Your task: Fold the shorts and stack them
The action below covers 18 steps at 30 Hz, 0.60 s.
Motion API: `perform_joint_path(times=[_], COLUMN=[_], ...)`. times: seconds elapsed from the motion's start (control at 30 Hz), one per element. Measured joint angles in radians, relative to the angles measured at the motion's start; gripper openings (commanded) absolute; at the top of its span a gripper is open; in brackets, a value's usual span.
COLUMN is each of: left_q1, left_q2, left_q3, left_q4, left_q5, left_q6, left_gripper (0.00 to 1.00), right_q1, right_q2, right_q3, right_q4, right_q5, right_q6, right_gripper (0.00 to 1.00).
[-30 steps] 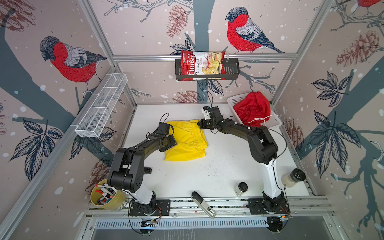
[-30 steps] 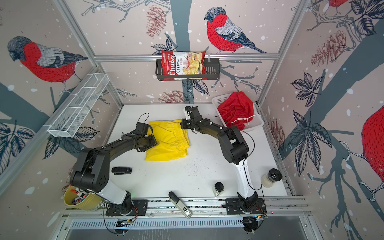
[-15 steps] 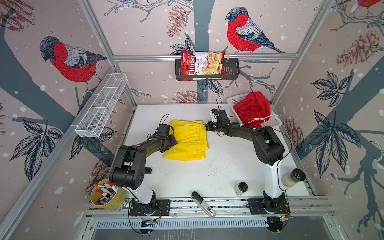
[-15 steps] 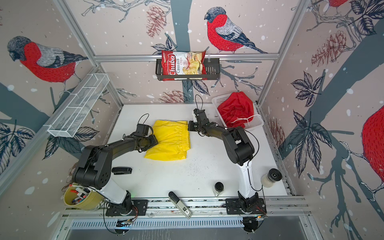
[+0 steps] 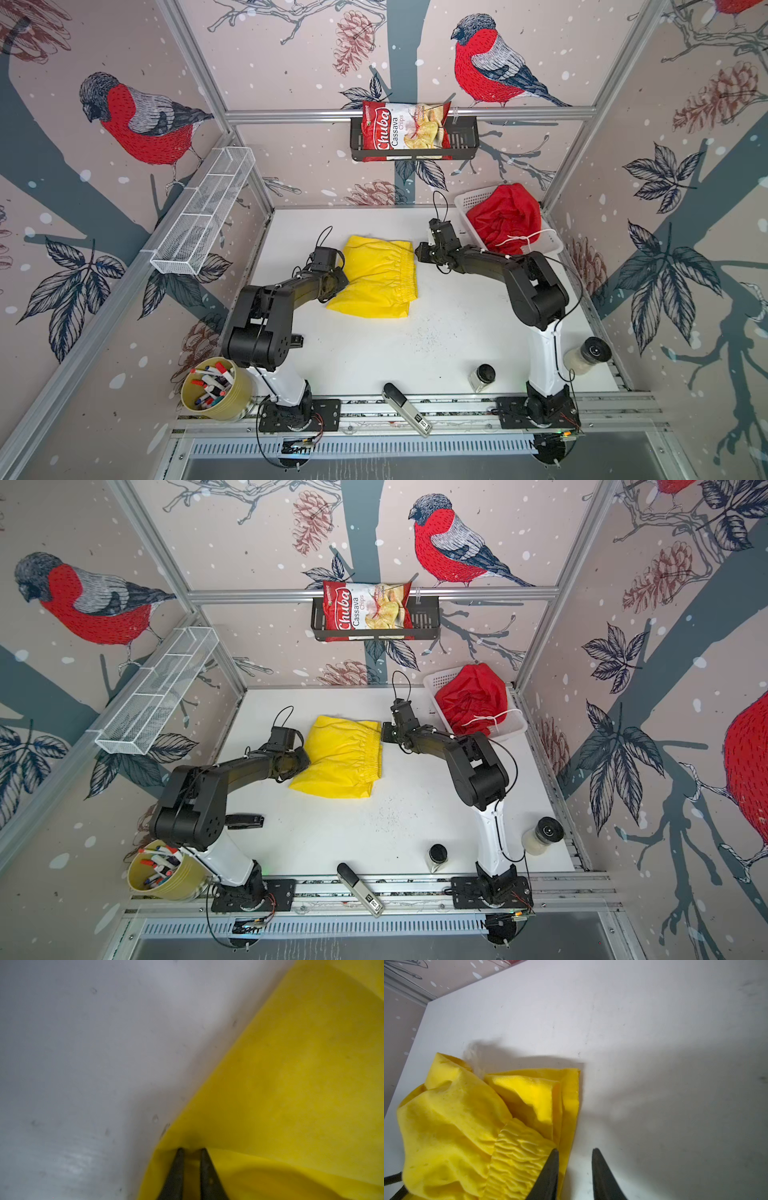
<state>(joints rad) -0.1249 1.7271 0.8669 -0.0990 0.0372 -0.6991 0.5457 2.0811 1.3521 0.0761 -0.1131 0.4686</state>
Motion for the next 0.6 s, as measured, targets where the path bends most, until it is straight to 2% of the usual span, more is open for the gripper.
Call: perform_joint_path(times=[0.13, 0.3, 0.47, 0.6], left_q1=[0.060, 0.162, 0.189, 0.189], left_q2=[0.031, 0.063, 0.016, -0.132], left_q3=[0.043, 0.113, 0.119, 0.086], left_q4=[0.014, -0.046, -0.137, -0.180], left_q5=[0.038, 0.039, 0.014, -0.013], left_q6=[-0.011, -0.027, -0.030, -0.031], left_gripper=[0.00, 0.00, 0.02, 0.42], right_q1=[-0.002, -0.008, 0.023, 0.088], right_q2=[-0.054, -0.083, -0.113, -0.122], right_q3=[-0.072, -0.129, -0.138, -0.132], right_q4=[0.007, 0.009, 0.005, 0.003], right_q5=[0.016, 0.026, 0.060, 0.071], right_q6=[-0.004, -0.006, -0.010, -0.026], right_gripper=[0.28, 0.29, 0.32, 0.33])
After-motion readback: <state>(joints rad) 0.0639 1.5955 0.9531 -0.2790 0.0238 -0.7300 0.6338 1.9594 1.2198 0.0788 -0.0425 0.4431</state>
